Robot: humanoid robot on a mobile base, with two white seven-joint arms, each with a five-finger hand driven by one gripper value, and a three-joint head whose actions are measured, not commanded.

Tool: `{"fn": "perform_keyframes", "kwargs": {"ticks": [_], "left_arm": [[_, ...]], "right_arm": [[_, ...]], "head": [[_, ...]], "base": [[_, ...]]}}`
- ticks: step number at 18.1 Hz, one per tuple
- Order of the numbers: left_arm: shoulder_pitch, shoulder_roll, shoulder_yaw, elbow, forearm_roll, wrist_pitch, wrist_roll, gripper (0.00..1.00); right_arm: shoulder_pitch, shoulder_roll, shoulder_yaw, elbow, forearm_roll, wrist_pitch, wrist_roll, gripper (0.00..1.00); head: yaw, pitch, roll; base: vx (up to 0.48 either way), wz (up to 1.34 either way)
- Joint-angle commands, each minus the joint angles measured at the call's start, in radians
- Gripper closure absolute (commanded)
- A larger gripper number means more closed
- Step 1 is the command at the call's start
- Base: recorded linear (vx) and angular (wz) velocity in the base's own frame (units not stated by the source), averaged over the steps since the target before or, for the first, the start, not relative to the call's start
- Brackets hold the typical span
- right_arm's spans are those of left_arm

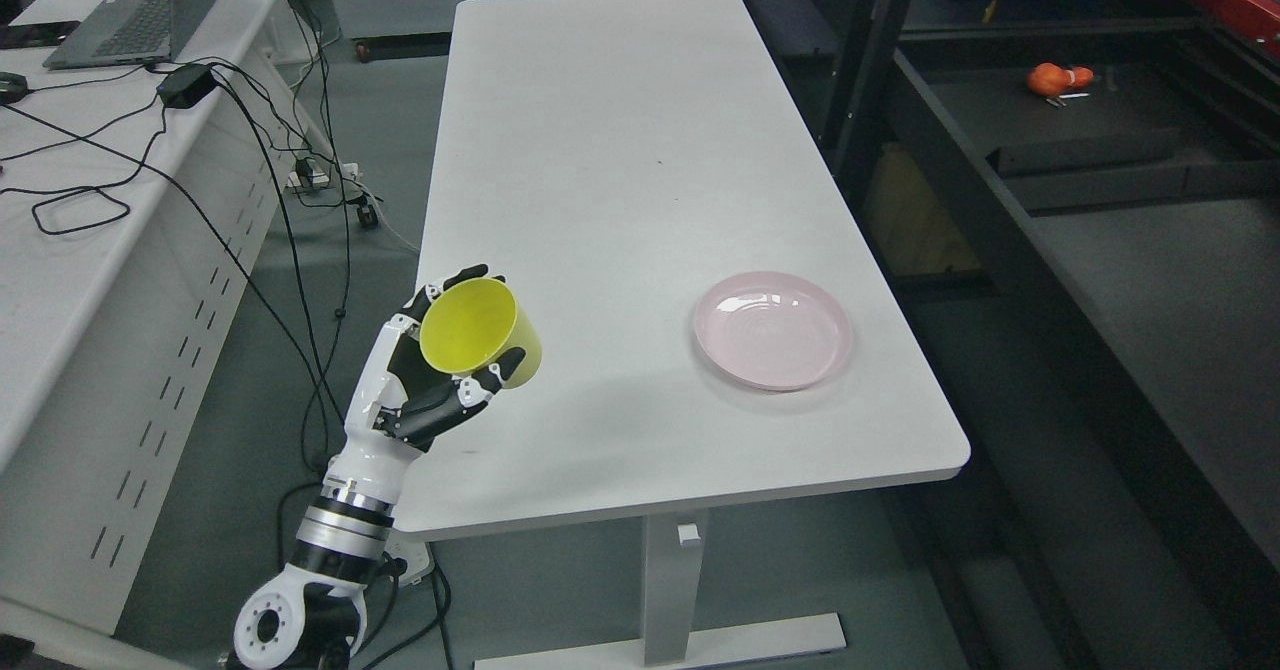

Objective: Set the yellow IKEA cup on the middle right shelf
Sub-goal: 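Turn toward the shelving unit holding the cup in the left hand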

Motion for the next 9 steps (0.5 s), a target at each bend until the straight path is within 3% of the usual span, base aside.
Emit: {"fn": "perform_keyframes", "kwargs": {"ticks": [1,9], "left_arm": [[0.016,0.017,0.004,-0.043,0.001,-0.001,0.0,1.0],[0.019,0.017,-0.02,-0.043,0.001,-0.001,0.0,1.0]], "right_arm": [[0.014,-0.017,0.017,0.0,-0.025,0.0,-0.004,0.0],[0.014,-0.017,0.017,0.0,-0.025,0.0,-0.004,0.01]], "head": [[0.0,0.0,0.0],[0.0,0.0,0.0]], "base": [[-0.209,-0.47],[-0.238,-0.67]]}}
